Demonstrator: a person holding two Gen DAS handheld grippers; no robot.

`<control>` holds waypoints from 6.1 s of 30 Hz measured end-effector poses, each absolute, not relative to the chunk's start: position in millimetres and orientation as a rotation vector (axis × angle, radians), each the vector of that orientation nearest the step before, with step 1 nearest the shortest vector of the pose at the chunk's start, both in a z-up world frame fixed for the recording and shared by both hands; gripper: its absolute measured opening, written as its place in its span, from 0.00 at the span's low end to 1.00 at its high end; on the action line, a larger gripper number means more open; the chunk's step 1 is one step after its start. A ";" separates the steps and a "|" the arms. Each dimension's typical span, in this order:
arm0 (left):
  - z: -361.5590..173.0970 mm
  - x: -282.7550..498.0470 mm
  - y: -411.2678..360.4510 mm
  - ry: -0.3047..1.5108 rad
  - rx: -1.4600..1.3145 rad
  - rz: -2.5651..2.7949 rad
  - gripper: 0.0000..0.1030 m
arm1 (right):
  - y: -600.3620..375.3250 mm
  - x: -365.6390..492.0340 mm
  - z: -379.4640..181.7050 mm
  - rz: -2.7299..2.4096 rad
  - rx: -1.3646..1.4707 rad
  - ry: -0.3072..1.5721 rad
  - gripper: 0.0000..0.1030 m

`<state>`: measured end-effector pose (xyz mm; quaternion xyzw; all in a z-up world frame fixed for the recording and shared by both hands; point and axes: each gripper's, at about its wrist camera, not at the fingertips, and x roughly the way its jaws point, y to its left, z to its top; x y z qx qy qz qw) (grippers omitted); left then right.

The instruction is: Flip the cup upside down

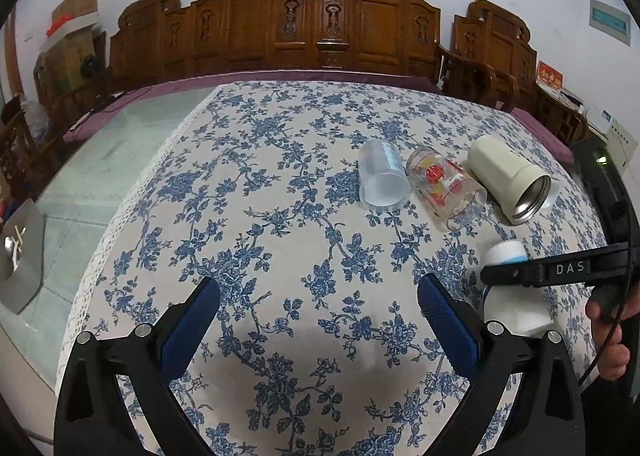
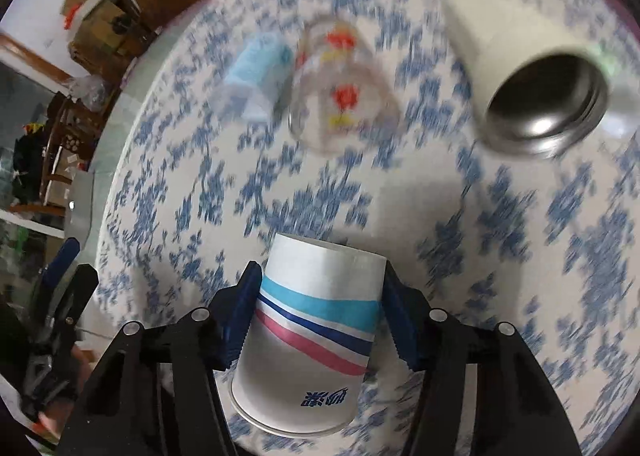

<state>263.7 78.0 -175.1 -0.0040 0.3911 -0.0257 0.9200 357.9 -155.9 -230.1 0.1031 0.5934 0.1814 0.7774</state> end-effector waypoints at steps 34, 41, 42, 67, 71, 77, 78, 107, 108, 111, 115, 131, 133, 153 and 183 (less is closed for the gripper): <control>-176.0 259.2 60.1 0.799 0.032 -0.080 0.92 | -156.3 288.3 -213.5 0.116 -0.171 0.729 0.58; -174.3 257.5 57.1 0.793 0.021 -0.087 0.92 | -157.9 288.7 -212.9 0.159 -0.117 0.763 0.69; -172.6 256.2 57.4 0.785 0.012 -0.088 0.92 | -158.6 288.3 -211.7 0.163 -0.111 0.764 0.70; -138.0 195.1 10.4 0.737 0.097 -0.048 0.92 | -217.5 220.3 -157.5 0.230 0.097 0.722 0.97; -137.4 183.8 0.7 0.757 0.095 -0.055 0.92 | -228.3 204.7 -152.4 0.222 0.111 0.715 0.97; -133.0 168.0 -14.6 0.770 0.090 -0.094 0.92 | -247.9 182.6 -143.4 0.198 0.134 0.701 0.97; -130.5 163.8 -17.4 0.762 0.095 -0.097 0.92 | -249.7 180.2 -142.8 0.196 0.137 0.700 0.97; -14.7 55.5 -22.9 0.480 0.062 -0.070 0.92 | -256.1 56.2 -13.6 0.209 0.090 0.392 0.97; -14.1 53.9 -22.2 0.478 0.061 -0.069 0.92 | -255.6 54.7 -12.6 0.208 0.088 0.390 0.97; -12.8 52.4 -20.1 0.474 0.054 -0.067 0.92 | -254.5 51.6 -9.7 0.209 0.083 0.385 0.97; -11.3 50.8 -19.3 0.468 0.053 -0.064 0.92 | -251.9 51.1 -9.4 0.207 0.081 0.386 0.97; -10.7 48.8 -18.5 0.463 0.048 -0.063 0.92 | -250.5 50.2 -10.4 0.200 0.079 0.388 0.97; -10.3 48.5 -18.4 0.463 0.048 -0.062 0.92 | -250.7 50.6 -10.7 0.200 0.079 0.387 0.97; -10.7 48.4 -18.2 0.462 0.049 -0.061 0.92 | -248.8 50.7 -10.6 0.202 0.079 0.382 0.97; -6.1 45.4 -18.6 0.456 0.047 -0.062 0.92 | -246.7 49.2 -9.9 0.204 0.081 0.379 0.97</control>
